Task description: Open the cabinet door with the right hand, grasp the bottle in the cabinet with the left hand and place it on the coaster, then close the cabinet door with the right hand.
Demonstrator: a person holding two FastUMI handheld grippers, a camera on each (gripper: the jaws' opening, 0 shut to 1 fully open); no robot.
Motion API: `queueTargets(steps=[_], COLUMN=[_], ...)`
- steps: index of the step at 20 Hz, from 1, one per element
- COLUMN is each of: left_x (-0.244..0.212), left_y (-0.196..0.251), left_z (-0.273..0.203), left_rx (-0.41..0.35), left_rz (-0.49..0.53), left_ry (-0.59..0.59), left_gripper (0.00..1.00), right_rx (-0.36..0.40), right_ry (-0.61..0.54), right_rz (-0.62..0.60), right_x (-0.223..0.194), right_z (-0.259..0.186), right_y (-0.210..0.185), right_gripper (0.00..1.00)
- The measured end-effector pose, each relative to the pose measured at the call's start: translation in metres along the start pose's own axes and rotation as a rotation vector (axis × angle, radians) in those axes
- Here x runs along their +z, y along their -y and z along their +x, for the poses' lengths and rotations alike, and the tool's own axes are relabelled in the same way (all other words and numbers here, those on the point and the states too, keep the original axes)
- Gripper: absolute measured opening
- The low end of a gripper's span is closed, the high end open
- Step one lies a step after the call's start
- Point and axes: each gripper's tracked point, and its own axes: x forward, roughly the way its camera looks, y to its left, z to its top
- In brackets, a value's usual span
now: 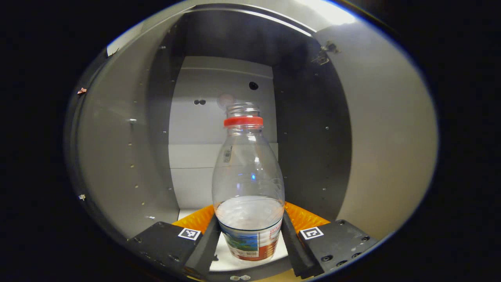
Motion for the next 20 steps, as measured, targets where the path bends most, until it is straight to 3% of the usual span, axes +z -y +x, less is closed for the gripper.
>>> queueTargets(steps=[6, 9, 14, 18, 20], left_x=[-0.010, -0.019, -0.043, -0.064, -0.076], left_y=[-0.017, -0.028, -0.042, -0.045, -0.043], left_z=[-0.103, -0.154, -0.216, -0.244, -0.253], left_rx=[-0.021, -0.011, 0.012, 0.032, 0.035], left_rz=[0.004, -0.014, -0.020, -0.017, -0.038], left_ry=[0.007, -0.001, -0.020, -0.011, -0.007], left_gripper=[0.77, 0.78, 0.77, 0.77, 0.77], right_rx=[0.146, 0.190, 0.273, 0.255, 0.246], right_ry=[0.007, 0.014, 0.045, 0.088, 0.078], right_rz=[-0.017, -0.066, -0.001, 0.021, 0.057], right_x=[-0.010, -0.023, -0.045, -0.052, -0.062], right_z=[-0.009, 0.018, 0.060, 0.093, 0.110], right_y=[-0.094, -0.134, -0.198, -0.212, -0.214], right_gripper=[0.10, 0.09, 0.08, 0.20, 0.31])
